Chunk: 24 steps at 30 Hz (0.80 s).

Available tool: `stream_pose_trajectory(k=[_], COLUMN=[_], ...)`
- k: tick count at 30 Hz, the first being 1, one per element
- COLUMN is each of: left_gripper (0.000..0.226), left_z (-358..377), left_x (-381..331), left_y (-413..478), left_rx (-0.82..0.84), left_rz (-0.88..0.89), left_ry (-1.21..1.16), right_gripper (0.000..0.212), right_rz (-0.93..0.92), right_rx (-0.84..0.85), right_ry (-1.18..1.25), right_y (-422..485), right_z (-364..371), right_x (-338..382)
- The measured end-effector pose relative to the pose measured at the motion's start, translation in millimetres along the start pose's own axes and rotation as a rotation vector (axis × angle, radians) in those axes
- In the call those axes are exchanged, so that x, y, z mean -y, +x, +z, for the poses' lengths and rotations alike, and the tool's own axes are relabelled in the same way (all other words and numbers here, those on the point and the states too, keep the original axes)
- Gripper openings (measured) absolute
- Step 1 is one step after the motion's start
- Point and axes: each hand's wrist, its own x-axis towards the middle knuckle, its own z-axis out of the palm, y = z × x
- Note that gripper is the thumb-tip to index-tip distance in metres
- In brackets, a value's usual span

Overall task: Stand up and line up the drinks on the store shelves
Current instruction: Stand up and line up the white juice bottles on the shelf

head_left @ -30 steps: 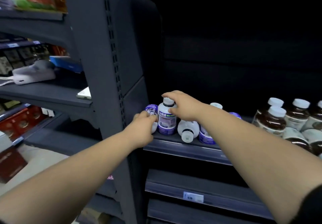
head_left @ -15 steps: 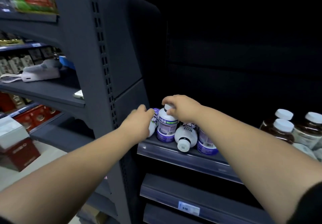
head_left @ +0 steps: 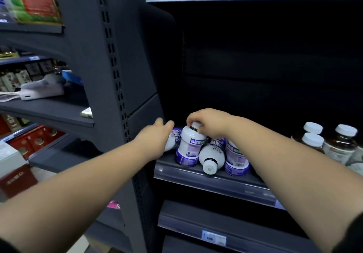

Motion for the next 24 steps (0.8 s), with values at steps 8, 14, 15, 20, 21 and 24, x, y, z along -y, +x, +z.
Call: stream_pose_trajectory(k=[8, 14, 15, 20, 21, 24], left_gripper=[0.042, 0.043, 0.042, 0.031, 0.030, 0.032], left_z=[-56, -37, -34, -34, -35, -39], left_x=[11, 11, 11, 17, 18, 20], left_y=[31, 39, 40, 44, 44, 42], left_rx=[0.150, 0.096, 0.090, 0.118, 0.136, 0.161], left_rz=[0.177, 0.039, 0.033, 0.020, 0.027, 0.066], left_ry=[-0.165, -0.299, -0.302, -0.336, -0.342, -0.346], right_gripper=[0.045, 0.047, 0.043, 0.055, 0.058, 0.051], right_rz=[-0.013, 0.100, 0.094, 0.043, 0.067, 0.138], right_rx=[0.021, -0.080, -0.080, -0.050, -0.070, -0.067], right_ry=[0.155, 0.024, 0.019, 0.229, 0.204, 0.096], right_y=[2, 14, 14, 14, 14, 14], right_z=[2, 17, 16, 6, 6, 7], right_x=[7, 11, 11, 11, 12, 11])
